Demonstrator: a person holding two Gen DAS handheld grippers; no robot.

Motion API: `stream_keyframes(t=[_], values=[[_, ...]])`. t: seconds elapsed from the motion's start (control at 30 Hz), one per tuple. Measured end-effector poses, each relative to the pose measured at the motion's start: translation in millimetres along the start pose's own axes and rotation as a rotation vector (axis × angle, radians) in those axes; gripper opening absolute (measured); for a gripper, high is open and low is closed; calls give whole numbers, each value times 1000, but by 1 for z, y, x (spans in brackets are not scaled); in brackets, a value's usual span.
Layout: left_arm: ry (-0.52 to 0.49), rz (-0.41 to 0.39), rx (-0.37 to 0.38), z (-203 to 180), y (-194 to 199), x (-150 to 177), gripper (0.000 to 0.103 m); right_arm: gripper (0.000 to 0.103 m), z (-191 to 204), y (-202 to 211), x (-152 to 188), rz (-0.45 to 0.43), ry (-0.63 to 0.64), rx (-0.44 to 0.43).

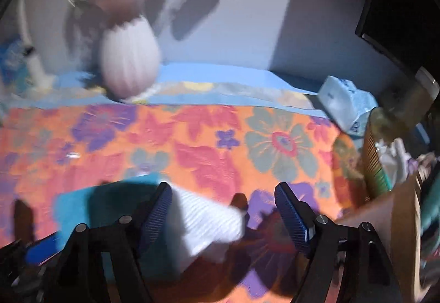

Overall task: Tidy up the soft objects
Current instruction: 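Grasp the teal drawstring bag with the left tool while the right tool grasps the white tissue, then carry the teal bag and white tissue with both tools over the glass bowl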

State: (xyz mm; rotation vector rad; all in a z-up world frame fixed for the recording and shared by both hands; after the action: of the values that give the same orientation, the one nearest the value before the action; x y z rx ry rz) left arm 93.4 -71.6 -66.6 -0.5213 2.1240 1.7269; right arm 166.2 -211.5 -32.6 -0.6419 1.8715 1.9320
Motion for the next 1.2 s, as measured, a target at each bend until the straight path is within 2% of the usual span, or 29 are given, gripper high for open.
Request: stream_keyframes(t=[0.03, 0.07, 0.1, 0.13, 0.17, 0.2, 0.23, 0.27, 0.3, 0.37, 0.43, 0.5, 0.53, 0.6, 0.73, 0.8, 0.83, 0.87, 0.93, 0.97, 1.03, 1.07, 1.1, 1.2], values=[[-1, -5, 1, -3, 0, -2, 45, 76, -4, -8, 0, 25, 8, 29], [-4, -16, -2, -5, 0, -4, 46, 75, -5, -16, 2, 63, 14, 32], [-7, -33, -16, -7, -1, -7, 45, 73, -2, -24, 8, 115, 13, -22], [-9, -48, -29, -8, -1, -11, 43, 70, 2, -25, 10, 131, 6, -84], [-8, -54, -38, -8, -3, -13, 33, 69, 4, -23, 10, 129, 6, -127], [-3, -52, -56, -6, -6, -15, 27, 69, 10, -21, 12, 133, 16, -205], [-1, -49, -75, -3, -9, -16, 12, 69, 13, -20, 13, 141, 20, -244], [4, -50, -85, 0, -11, -18, 9, 69, 19, -19, 17, 156, 32, -311], [17, -50, -62, 2, -10, -18, 8, 69, 21, -19, 19, 163, 43, -333], [39, -64, -58, 13, -4, -19, 6, 66, 23, -20, 23, 155, 75, -322], [40, -91, -98, 26, 5, -22, 6, 52, 28, -17, 23, 131, 94, -320], [58, -114, -142, 48, 16, -25, 6, 24, 38, -11, 24, 121, 102, -360], [76, -127, -167, 61, 22, -28, 6, 19, 42, -9, 24, 119, 110, -368], [103, -144, -206, 87, 34, -31, 6, 15, 50, 0, 25, 97, 125, -367], [82, -134, -209, 110, 44, -30, 7, 14, 53, 19, 40, 67, 102, -323], [52, -133, -208, 106, 44, -27, 15, 14, 51, 30, 52, 52, 95, -293], [53, -124, -200, 103, 42, -26, 37, 14, 52, 31, 58, 55, 100, -298], [55, -108, -179, 97, 37, -25, 68, 14, 56, 28, 63, 63, 109, -309], [42, -119, -155, 84, 31, -26, 99, 16, 61, 20, 70, 77, 124, -323], [15, -138, -155, 75, 30, -26, 99, 19, 62, 20, 70, 69, 129, -322], [-56, -152, -203, 59, 26, -25, 100, 33, 63, 20, 69, 58, 133, -339], [-117, -159, -274, 50, 21, -26, 101, 50, 62, 19, 69, 57, 128, -347], [-155, -165, -314, 45, 18, -26, 101, 59, 61, 18, 69, 49, 119, -348], [-266, -171, -391, 28, 6, -24, 101, 59, 63, 16, 70, 38, 99, -387]])
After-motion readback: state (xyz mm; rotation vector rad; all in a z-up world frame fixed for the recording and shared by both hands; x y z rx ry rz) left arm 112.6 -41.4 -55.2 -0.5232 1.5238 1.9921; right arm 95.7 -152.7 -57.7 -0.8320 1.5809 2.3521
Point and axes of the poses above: each gripper's, at about its wrist camera, not at the fingertips, and y roughly against the way its jaws point, z to its left, x to its underside, the point moved 10 cm from there along -y, roughly the way its jaws point, and after that the axes turned 13 degrees about -x, right-handed, at the moved point
